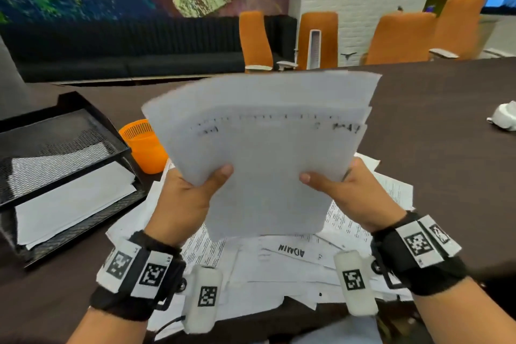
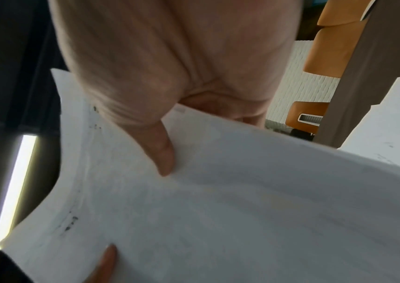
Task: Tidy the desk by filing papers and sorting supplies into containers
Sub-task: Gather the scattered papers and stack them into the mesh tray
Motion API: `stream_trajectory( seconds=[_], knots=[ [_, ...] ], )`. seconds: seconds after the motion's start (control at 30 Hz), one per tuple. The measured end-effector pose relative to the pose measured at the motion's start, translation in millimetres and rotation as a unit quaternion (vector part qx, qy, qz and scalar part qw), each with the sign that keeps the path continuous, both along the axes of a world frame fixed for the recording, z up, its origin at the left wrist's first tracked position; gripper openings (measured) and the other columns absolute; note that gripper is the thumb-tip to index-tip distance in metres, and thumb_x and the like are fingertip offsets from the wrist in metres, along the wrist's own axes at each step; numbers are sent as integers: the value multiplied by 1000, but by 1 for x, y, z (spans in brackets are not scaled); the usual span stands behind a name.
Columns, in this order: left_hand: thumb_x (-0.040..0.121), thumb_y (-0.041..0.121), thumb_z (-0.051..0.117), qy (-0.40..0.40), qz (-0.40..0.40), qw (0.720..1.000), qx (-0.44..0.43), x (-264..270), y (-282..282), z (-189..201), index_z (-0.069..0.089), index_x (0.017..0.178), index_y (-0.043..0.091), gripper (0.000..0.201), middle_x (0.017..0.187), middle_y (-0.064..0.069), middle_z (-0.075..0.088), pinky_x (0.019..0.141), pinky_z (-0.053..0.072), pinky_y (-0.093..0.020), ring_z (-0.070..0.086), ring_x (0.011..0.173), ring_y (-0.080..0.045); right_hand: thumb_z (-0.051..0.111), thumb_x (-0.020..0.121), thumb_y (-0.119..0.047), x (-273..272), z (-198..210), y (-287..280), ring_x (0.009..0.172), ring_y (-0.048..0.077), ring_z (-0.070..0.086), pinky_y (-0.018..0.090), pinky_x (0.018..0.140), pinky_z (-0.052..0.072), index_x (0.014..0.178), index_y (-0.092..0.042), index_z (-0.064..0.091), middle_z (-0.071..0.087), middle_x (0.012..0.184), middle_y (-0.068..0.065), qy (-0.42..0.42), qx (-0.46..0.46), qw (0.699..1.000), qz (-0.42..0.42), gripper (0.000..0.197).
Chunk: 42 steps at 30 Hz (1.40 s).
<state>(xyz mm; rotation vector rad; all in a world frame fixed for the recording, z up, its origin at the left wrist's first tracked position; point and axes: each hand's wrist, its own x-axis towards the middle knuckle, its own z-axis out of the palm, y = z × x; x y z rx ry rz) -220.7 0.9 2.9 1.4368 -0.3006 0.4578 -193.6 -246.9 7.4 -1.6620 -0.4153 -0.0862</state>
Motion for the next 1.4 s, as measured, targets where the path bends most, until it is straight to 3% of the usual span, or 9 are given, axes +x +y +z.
stream_trajectory(
  seconds=[0.2,0.37,0.5,0.67,0.8,0.9,1.1,1.3,1.4],
  knots=[
    [72,8,73,-50,4,999,-14,-8,0,17,76,92,28,29,97,12,76,79,54,-19,70,93,-6,68,84,-6,-1,6,2,95,17,73,22,77,55,99,-14,72,76,101,2,-12,88,996,-11,18],
    [50,58,88,210,-24,977,30,14,17,-55,75,100,19,65,106,0,75,89,57,-38,71,102,-19,69,89,-11,10,-37,8,97,17,72,37,88,58,107,-17,71,76,105,1,103,-9,994,-36,19],
    [96,20,59,261,79,962,30,32,36,-73,71,103,18,14,106,-6,75,92,53,-47,68,103,-31,63,93,-12,12,-42,25,94,18,73,31,81,58,107,-13,71,76,103,2,160,17,986,-34,16],
    [98,17,50,292,190,921,173,38,77,-64,67,95,16,17,97,-4,68,67,47,-29,62,82,-21,69,89,-13,2,-52,78,81,16,73,28,72,58,93,-11,73,77,94,4,232,12,971,-62,6],
    [93,21,55,381,210,835,337,34,108,-83,62,118,6,30,118,-8,63,93,47,-37,59,110,-34,76,81,-18,-3,-78,127,114,26,63,44,96,53,139,-7,44,58,136,9,344,43,937,-46,66],
    [89,15,57,398,204,807,385,31,111,-91,65,101,8,16,105,-11,67,83,51,-35,63,95,-33,72,86,-18,2,-82,150,131,28,45,41,108,41,152,-11,3,33,151,9,405,103,903,-105,95],
    [81,19,65,410,259,798,358,28,105,-85,62,89,22,9,94,-4,67,81,51,-34,62,91,-30,71,82,-16,19,-73,158,99,31,62,40,83,54,123,5,51,62,117,19,422,104,893,-119,51],
    [80,16,75,452,246,814,268,25,111,-87,51,134,14,59,128,-13,60,101,44,-38,56,117,-33,70,67,-19,20,-76,161,95,30,68,46,89,57,96,-6,68,71,104,9,346,18,929,-127,32],
    [78,19,79,456,243,819,249,25,110,-81,50,137,11,65,133,-15,58,104,43,-41,56,119,-34,57,82,-5,16,-74,161,88,25,65,32,79,54,105,0,68,67,95,6,309,-48,945,-97,27]
  ],
)
